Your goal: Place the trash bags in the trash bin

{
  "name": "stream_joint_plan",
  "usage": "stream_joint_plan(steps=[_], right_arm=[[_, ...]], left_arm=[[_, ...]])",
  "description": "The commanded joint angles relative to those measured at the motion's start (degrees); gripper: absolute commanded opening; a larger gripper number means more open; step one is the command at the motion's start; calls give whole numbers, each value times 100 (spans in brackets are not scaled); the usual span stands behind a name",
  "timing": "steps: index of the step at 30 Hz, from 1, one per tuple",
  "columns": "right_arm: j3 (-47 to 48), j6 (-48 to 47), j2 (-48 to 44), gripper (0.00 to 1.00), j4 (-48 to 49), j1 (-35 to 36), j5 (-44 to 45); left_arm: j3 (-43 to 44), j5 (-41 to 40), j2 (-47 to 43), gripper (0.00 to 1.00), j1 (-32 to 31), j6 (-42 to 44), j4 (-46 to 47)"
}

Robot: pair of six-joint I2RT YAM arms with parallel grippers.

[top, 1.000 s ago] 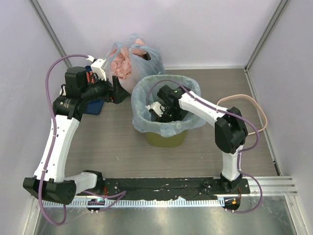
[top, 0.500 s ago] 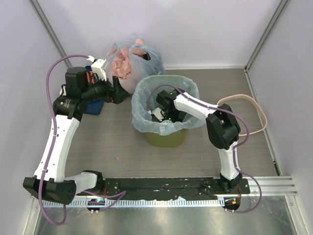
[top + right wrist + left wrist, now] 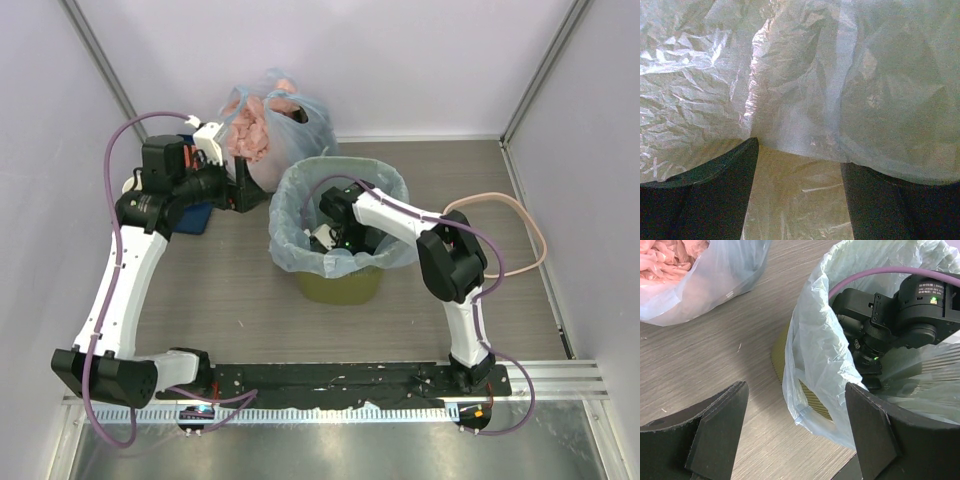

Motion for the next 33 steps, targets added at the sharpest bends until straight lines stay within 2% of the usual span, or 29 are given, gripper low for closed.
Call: stream_joint_plan(steps=[1,9,12,18,23,31,33], right_arm=[[321,-25,-125,70,-238,20,-87],[1199,72,-669,67,44,20,-69],[1323,107,-871,66,70,20,-113],[973,-33,-1144,64,-97,20,-192],[787,-78,-1329,60,-18,20,-246],[674,309,-1417,42,772,20,308],[664,362,-1487,40,1018,20,326]], left_arm=[[183,193,-64,82,40,165,47],[166,474,-73,82,40,262,197],[201,869,-73,80,40,489,215],[297,1247,-38,76,31,649,232],[367,1512,41,68,31,736,346],[359,1451,32,58,-91,807,575],[289,1407,58,55,-188,868,540]])
